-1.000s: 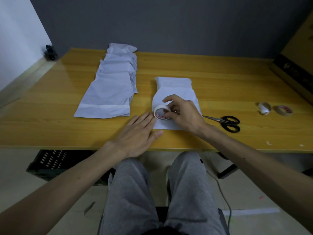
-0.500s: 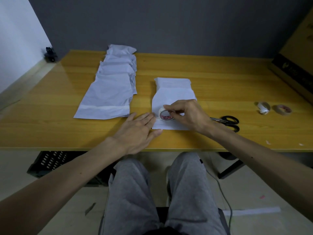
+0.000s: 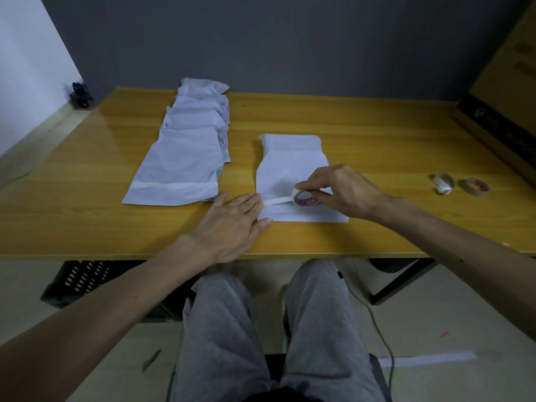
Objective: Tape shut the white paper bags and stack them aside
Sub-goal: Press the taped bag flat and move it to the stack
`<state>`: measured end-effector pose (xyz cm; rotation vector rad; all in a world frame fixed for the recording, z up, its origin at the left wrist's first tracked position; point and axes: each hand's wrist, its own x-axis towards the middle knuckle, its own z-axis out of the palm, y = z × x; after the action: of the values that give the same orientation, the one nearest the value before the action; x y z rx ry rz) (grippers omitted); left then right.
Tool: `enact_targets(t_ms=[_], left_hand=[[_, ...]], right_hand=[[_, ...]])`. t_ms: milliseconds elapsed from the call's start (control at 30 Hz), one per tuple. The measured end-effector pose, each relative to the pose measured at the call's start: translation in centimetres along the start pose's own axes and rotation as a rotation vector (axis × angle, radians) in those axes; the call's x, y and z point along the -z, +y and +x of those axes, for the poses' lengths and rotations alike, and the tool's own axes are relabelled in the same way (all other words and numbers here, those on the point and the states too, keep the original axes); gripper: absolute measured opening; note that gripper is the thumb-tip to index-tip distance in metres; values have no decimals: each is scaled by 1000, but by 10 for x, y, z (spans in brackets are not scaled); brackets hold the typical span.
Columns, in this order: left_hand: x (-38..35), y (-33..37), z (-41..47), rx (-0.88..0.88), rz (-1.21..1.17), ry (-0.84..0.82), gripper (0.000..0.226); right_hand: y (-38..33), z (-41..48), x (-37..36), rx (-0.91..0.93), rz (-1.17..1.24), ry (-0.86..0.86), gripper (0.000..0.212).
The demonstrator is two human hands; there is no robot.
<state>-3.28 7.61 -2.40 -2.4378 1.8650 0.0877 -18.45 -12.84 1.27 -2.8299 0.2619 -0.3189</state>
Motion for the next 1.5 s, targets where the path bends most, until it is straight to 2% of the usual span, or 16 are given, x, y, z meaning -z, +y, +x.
enact_targets(t_ms=[333,467,733,833,900,967,1167,1300,1400,1500], left_hand=[[0,-1,1,0,-34,-14,62],[1,-2,2,-12,-70,-13,60],[-1,-6,5,-65,-85,55,59],[-1,-7,7,-92,-107,105,58],[-1,-7,8,-98,-119,141,57],[0,-5,8,-104,-123,156,57],[1,-4,9,-90,-139,125,54],[-2,-4,7,-91,-95,122,57],[-2,-4,6,-87,-82,95,59],[0,-4,5,-76,-65,85,60]], right_hand=[[4,-3,12,54,-223,-121,39],[5,-1,11,136,-360,-180,59],[-3,5,10,136,-353,-204,70],[-5,8,13,72,-244,-168,55],[-5,11,13,94,-212,-147,38],[-5,12,11,125,-186,-136,33],[-16,12,11,133,-157,-125,35],[-21,10,8,105,-169,-164,50],[-21,10,3,75,-142,-125,55],[-20,11,0,35,-121,-89,41]])
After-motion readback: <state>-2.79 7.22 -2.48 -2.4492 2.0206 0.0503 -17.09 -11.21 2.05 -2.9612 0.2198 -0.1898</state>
